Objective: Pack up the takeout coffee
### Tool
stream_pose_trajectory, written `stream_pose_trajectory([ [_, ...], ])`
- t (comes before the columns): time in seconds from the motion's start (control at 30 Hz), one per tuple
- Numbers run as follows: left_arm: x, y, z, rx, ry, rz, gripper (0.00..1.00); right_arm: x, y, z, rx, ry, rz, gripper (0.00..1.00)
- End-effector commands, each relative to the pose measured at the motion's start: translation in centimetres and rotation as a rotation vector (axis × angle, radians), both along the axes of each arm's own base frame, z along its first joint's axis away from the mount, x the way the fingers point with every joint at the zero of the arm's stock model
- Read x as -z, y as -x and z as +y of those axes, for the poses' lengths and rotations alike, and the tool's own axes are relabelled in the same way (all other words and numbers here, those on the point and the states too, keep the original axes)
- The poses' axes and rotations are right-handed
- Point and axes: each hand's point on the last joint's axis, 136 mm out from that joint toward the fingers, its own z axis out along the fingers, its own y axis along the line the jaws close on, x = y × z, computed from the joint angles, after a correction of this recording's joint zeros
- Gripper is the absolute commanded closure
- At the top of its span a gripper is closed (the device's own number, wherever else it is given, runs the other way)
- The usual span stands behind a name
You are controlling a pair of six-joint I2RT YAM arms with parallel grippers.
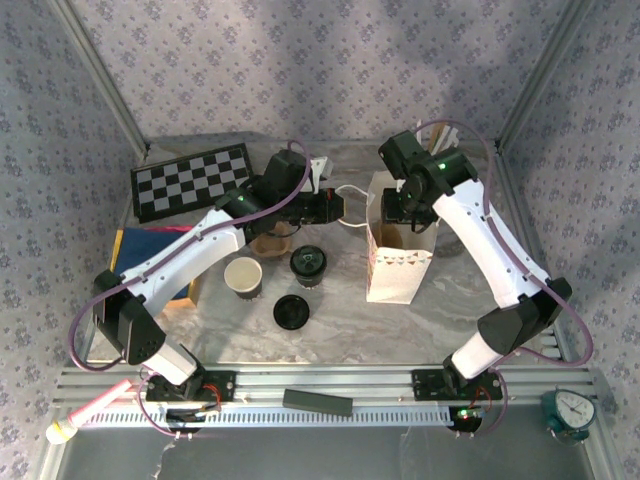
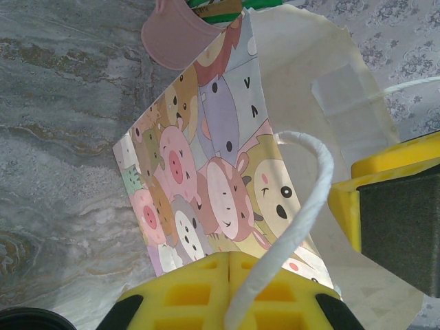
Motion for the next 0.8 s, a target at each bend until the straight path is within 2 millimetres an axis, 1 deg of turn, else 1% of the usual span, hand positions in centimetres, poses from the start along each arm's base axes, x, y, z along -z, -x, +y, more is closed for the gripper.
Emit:
stream_pose_trajectory([
  [0.0,-1.27,0.26,-0.55,0.023,0.030,-0.023,1.00,-0.06,0.34,-0.43,-0.001,0.036,0.014,0.52],
  [0.77,-1.48,0.16,-0.48,0.018,0.033,-0.030,1.00,0.21,0.18,0.17,-0.008,0.036,0.021,0.55],
])
